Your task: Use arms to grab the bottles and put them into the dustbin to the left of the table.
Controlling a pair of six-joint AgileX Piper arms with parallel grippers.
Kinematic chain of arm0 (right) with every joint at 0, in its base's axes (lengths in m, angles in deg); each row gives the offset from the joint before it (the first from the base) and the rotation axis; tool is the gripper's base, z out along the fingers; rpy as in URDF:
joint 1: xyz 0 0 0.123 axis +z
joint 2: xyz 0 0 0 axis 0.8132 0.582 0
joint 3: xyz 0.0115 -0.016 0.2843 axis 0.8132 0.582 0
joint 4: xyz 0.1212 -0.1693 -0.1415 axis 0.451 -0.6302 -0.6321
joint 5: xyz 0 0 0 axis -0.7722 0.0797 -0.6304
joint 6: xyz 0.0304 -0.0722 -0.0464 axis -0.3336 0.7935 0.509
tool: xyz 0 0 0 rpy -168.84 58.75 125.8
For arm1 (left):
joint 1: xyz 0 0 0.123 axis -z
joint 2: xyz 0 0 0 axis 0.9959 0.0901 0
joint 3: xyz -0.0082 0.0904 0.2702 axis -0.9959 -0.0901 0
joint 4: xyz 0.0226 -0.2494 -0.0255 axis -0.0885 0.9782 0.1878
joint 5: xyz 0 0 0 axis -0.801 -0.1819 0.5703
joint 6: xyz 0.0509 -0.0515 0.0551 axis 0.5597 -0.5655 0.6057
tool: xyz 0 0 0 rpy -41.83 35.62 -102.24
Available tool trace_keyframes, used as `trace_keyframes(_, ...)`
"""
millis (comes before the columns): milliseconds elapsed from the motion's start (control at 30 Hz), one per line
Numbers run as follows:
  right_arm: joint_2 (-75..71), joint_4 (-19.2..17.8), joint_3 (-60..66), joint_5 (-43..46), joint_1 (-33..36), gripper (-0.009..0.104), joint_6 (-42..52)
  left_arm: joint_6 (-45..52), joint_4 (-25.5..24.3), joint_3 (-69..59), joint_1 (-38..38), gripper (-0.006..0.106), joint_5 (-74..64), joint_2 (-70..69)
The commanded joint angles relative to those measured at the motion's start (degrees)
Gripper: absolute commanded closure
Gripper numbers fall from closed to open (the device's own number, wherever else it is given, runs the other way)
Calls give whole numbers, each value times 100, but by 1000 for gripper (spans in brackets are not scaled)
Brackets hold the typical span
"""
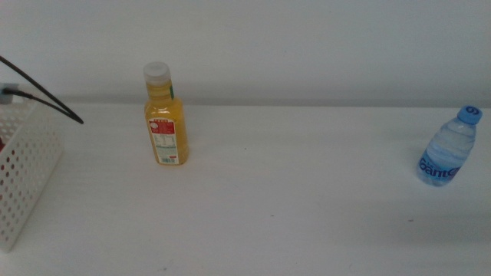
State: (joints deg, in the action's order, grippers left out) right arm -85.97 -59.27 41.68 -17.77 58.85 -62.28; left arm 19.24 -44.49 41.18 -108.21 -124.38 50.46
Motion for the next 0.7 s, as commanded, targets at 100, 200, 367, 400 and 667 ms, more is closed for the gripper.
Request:
trace_keyframes(100,-223,-35,251,45,-46,2,35,-313,-337,46,254,7,-209,-593)
trace_keyframes(200,-223,-35,251,45,-46,2,35,-479,-469,46,551,7,-420,-1139)
trace_keyframes(367,-223,-35,251,45,-46,2,35,-1168,-36,-7,1202,7,-690,-2323)
trace_keyframes(400,-223,-35,251,45,-46,2,35,-1158,161,-106,1361,7,-624,-2624)
trace_keyframes(667,-223,-35,251,45,-46,2,35,-897,899,-2467,2882,7,1450,-5122)
